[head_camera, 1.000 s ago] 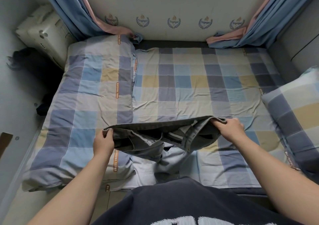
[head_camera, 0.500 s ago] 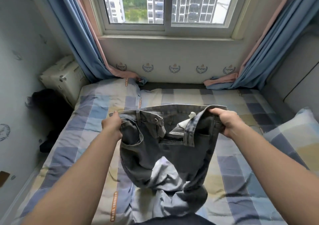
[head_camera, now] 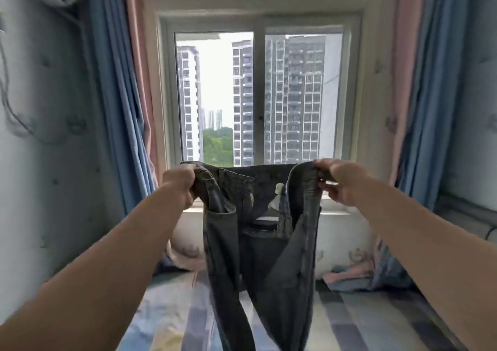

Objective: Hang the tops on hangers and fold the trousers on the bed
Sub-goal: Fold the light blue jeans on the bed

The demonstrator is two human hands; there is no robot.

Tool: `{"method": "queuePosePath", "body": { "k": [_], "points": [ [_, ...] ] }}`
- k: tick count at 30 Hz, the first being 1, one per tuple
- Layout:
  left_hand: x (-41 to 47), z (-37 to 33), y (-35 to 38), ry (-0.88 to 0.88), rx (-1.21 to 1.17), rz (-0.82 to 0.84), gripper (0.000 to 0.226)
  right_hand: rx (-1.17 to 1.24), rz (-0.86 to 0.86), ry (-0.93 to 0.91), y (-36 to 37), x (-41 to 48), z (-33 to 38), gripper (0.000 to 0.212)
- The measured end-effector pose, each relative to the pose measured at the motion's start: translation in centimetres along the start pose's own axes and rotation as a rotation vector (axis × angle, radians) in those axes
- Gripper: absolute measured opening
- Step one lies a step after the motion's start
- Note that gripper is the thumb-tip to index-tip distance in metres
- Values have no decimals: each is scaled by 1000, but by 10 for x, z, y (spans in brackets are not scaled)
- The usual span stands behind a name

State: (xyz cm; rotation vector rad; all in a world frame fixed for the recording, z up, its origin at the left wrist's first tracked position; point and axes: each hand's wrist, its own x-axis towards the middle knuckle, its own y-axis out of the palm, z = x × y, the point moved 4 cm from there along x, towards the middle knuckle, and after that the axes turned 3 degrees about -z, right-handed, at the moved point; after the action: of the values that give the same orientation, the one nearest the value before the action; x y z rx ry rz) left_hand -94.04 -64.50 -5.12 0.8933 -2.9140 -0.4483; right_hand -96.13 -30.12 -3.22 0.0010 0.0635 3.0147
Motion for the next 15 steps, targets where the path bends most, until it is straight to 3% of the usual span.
{"method": "queuePosePath", "body": {
  "k": [8,13,15],
  "points": [
    [-40,-134,51,277,38,27,13,-64,45,-195,13,-21,144,14],
    [-76,-177,81,370,105,177,57,-107,161,-265,34,-42,196,23],
    [-90,-186,93,387,132,226,48,-124,248,-249,46,-50,210,22]
  ]
}}
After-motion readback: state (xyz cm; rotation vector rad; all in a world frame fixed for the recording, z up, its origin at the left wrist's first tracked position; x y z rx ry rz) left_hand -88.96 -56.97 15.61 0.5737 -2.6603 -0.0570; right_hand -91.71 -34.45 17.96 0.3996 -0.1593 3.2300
